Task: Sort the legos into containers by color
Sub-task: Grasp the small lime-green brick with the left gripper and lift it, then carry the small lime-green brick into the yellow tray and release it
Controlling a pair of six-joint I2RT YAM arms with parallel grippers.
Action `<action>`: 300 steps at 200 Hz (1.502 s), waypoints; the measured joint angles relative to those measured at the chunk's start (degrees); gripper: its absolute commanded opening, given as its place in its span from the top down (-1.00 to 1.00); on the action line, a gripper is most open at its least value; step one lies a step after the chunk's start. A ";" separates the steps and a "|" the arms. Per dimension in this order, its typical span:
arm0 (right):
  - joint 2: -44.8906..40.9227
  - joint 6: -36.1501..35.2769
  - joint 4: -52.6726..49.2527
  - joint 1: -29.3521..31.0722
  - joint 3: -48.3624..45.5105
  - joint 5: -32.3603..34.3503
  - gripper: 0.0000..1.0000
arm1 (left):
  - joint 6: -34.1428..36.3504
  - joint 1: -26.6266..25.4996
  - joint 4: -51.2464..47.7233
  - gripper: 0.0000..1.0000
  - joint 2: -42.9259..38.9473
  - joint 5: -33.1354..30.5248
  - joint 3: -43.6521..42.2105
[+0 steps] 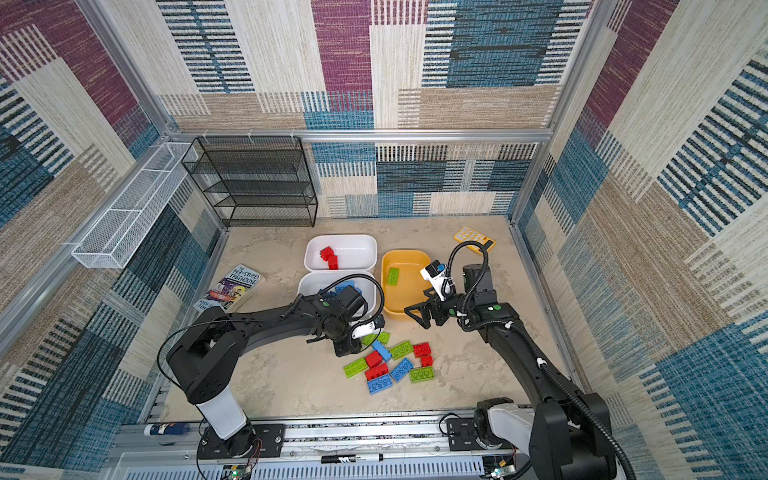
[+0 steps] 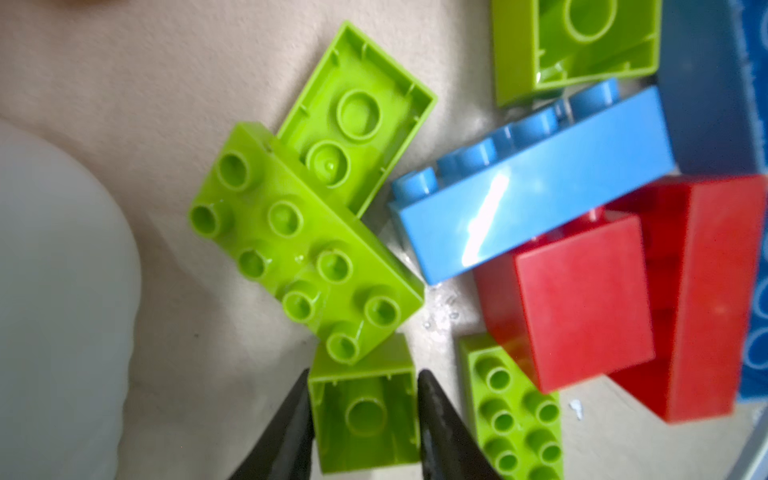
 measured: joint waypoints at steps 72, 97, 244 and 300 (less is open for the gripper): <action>-0.55 -0.04 -0.02 0.00 0.00 0.46 -0.99 | 0.55 0.48 -4.61 0.29 -2.89 0.98 3.91; -0.55 -0.04 -0.02 0.00 0.00 0.87 -0.99 | 1.53 2.69 -9.44 0.30 -5.99 2.08 8.44; -1.49 0.72 1.90 -0.59 0.66 5.22 -0.99 | -6.93 6.29 -12.15 0.32 22.69 2.78 53.35; -2.05 0.72 1.90 -1.79 0.63 5.77 -0.99 | -8.70 5.09 -11.21 0.32 29.16 2.03 55.04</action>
